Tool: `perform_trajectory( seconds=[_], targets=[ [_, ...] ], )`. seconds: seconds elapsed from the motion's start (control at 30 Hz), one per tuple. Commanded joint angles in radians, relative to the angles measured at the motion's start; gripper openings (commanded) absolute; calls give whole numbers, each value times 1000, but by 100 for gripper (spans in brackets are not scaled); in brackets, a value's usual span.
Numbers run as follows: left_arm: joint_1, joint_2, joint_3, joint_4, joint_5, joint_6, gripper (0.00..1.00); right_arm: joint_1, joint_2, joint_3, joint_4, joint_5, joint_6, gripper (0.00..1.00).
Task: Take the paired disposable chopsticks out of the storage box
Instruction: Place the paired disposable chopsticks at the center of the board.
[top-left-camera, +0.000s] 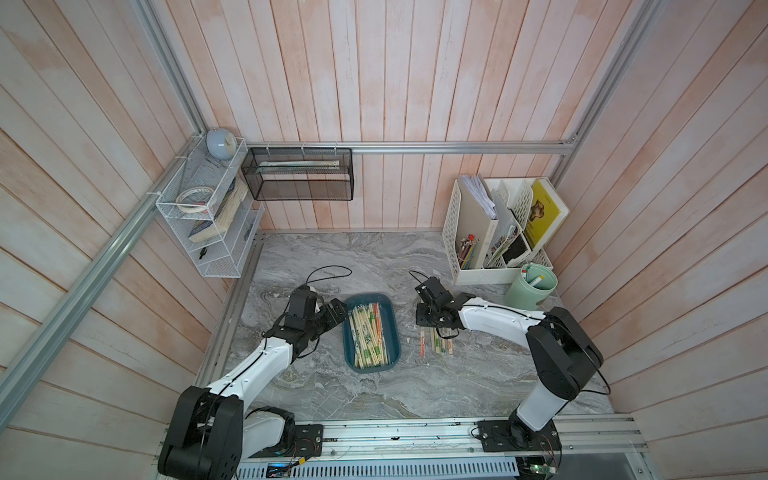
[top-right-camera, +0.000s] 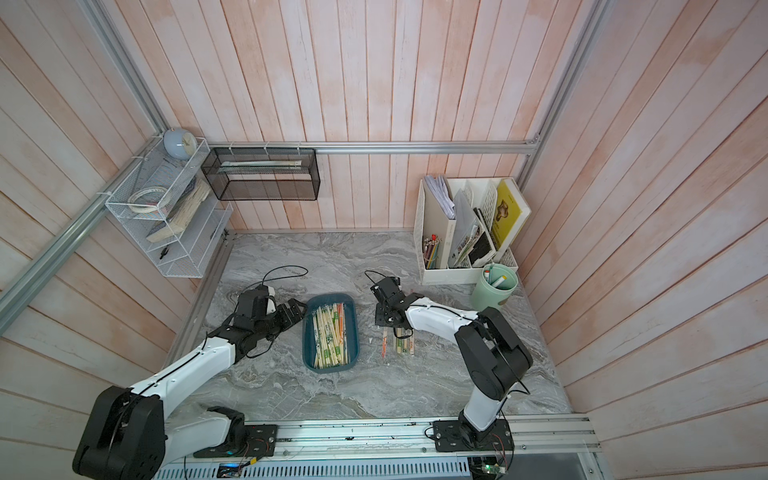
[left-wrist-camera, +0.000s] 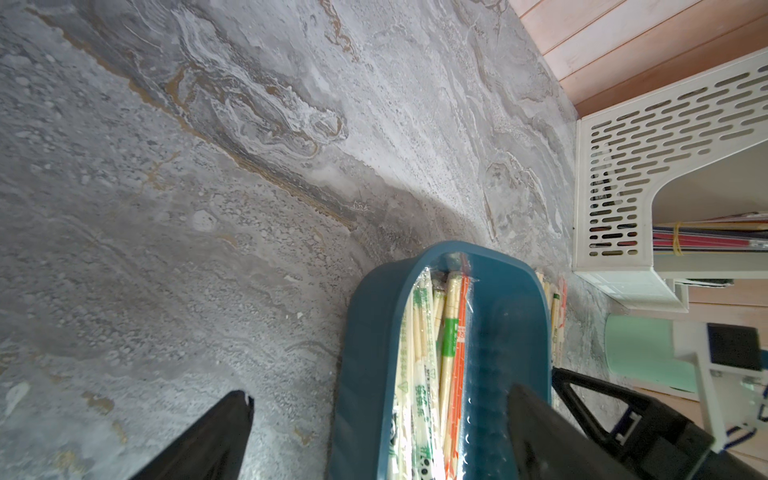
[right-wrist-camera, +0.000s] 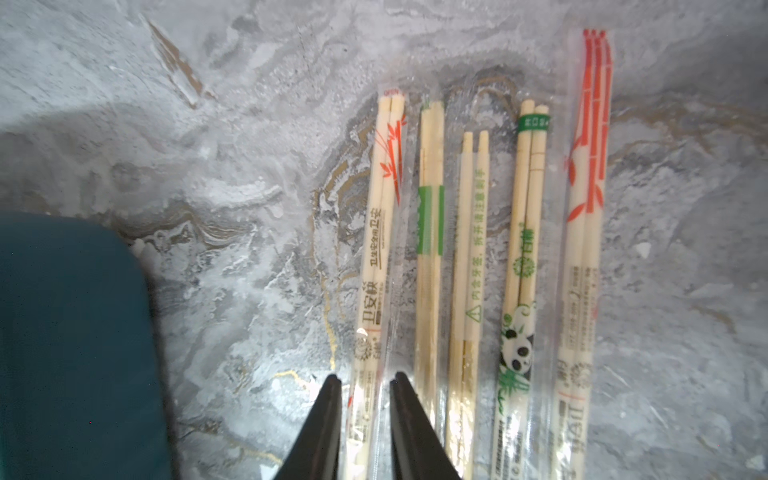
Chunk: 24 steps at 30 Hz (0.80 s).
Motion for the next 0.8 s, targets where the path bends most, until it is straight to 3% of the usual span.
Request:
perform_trajectory(
  seconds=[0.0,0.77],
  targets=[
    [-5,22,34,11,-14,6,100,18,-28,44,-24,-17,-16,25],
    [-5,-3,50,-19,-43,3,100,88,87,-12,61,-114,7,26]
  ],
)
